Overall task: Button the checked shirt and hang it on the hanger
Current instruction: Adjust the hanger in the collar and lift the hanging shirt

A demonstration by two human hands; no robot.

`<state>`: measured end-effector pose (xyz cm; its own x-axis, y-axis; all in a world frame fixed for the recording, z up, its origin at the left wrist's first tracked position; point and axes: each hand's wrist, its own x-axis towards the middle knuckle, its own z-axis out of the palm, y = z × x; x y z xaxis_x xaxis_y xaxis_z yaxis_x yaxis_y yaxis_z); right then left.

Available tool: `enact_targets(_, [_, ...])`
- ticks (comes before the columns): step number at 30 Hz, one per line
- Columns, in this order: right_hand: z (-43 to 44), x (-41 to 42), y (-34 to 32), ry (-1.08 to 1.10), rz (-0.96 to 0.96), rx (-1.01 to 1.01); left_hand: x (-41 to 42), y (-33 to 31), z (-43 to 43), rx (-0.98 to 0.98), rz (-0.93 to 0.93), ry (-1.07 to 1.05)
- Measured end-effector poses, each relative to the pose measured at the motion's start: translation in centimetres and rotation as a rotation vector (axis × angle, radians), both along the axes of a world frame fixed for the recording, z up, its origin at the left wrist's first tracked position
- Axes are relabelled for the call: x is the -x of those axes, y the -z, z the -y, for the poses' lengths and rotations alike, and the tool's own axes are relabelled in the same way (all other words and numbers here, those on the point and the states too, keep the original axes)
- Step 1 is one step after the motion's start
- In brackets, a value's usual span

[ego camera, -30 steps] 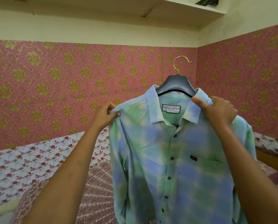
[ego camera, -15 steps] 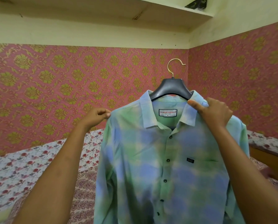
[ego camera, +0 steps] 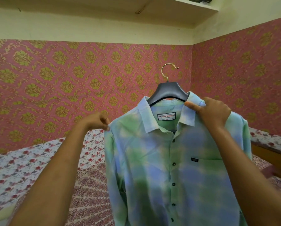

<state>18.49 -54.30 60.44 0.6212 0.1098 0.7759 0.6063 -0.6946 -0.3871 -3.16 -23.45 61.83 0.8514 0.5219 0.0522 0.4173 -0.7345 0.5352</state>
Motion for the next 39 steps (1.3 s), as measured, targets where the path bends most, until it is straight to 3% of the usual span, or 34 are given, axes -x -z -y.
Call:
enact_targets(3, [-0.8, 0.3, 0.3, -0.002, 0.019, 0.008, -0.8, -0.9, 1.1, -0.215, -0.126, -0.031])
enact_targets(10, [-1.5, 0.8, -0.6, -0.007, -0.034, 0.014, -3.4, -1.9, 6.3, -0.082, 0.293, 0.281])
enact_targets(14, [-1.5, 0.8, -0.7, -0.023, -0.058, -0.019, -5.4, -1.1, 6.8, -0.177, 0.460, 0.205])
enact_targets(24, [0.5, 0.9, 0.2, -0.140, -0.168, 0.024, -6.0, -0.1, 7.9, -0.468, 0.599, 0.083])
enact_targets(39, [12.4, 3.4, 0.1, 0.119, -0.119, -0.057, -10.4, -0.9, 16.7, -0.399, 0.733, 0.371])
